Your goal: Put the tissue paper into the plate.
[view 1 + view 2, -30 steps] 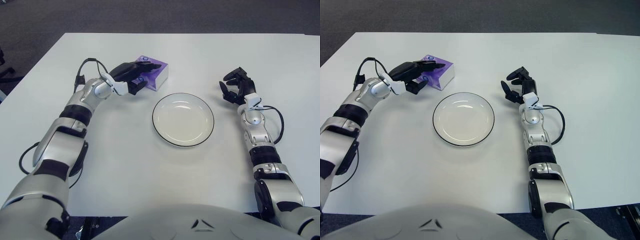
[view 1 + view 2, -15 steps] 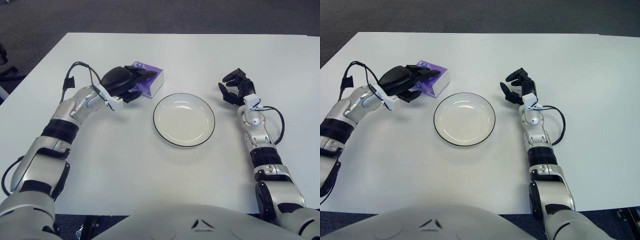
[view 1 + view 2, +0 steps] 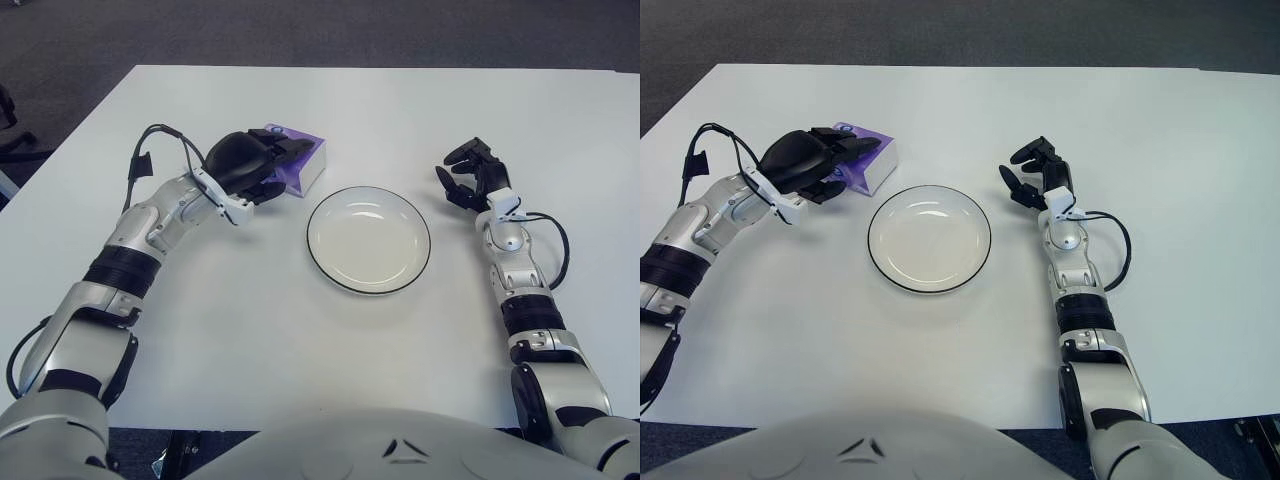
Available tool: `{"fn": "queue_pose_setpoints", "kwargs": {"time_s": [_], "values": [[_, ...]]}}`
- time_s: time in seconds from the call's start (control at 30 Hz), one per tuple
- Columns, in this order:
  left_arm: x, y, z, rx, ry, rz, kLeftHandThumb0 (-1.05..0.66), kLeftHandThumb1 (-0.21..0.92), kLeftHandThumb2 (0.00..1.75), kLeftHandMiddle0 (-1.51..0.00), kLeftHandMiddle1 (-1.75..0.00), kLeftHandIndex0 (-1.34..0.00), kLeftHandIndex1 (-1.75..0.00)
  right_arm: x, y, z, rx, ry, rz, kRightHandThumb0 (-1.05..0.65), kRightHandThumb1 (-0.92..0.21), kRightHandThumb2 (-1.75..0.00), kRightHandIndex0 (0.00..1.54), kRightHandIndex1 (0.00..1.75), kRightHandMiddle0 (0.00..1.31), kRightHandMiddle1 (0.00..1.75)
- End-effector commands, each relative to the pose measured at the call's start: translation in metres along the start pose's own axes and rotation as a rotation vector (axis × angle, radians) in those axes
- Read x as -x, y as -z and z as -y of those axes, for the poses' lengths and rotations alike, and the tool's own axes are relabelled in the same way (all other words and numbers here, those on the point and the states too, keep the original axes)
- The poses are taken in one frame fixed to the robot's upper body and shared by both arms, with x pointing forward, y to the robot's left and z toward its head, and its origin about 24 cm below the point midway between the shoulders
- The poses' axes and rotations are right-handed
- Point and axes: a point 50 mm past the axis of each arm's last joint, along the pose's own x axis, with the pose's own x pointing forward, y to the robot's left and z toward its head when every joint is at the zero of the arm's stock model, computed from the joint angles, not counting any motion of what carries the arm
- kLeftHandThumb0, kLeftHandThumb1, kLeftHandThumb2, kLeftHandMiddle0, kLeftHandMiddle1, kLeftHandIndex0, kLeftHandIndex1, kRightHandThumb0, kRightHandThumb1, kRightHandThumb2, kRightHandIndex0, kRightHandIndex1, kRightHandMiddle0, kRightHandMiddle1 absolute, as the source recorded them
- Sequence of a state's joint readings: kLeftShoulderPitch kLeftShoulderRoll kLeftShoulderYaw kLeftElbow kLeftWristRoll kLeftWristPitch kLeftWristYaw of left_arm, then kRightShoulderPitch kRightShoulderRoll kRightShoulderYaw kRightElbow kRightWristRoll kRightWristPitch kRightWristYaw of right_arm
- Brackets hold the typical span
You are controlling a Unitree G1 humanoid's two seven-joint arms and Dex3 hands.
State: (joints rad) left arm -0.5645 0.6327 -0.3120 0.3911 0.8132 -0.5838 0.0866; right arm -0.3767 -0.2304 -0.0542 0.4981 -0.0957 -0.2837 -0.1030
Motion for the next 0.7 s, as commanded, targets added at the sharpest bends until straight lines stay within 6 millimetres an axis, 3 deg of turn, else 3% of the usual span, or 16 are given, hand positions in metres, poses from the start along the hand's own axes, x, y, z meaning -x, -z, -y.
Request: {"fn": "queue_pose_setpoints", "kwargs": {"time_s": [0.0, 0.27, 0.67], "values": [[0.0, -0.001, 0.0, -0.022, -0.055, 0.009, -0.98, 0.92, 1.28, -0.54, 0.0, -0.45, -0.01, 0.041, 0.049, -0.013, 0.002, -0.044, -0.207, -0.38, -0.79, -0.55, 0.72, 1.63, 0.44, 1.57], [-0.003, -0.006, -0.001, -0.041, -0.315, 0.063, -0.93, 0.92, 1.12, -0.36, 0.0, -0.4, 0.0, 0.041, 0.049, -0.012, 0.006, -0.047, -0.208, -0.37, -0.81, -0.5, 0.72, 1.61, 0.44, 1.55], [-0.017, 0.003, 0.004, -0.043, -0.386, 0.079, -0.87, 0.92, 0.87, -0.31, 0.0, -0.39, 0.0, 0.04, 0.05, -0.012, 0.014, -0.052, -0.212, -0.37, -0.83, -0.47, 0.72, 1.61, 0.44, 1.55]]}}
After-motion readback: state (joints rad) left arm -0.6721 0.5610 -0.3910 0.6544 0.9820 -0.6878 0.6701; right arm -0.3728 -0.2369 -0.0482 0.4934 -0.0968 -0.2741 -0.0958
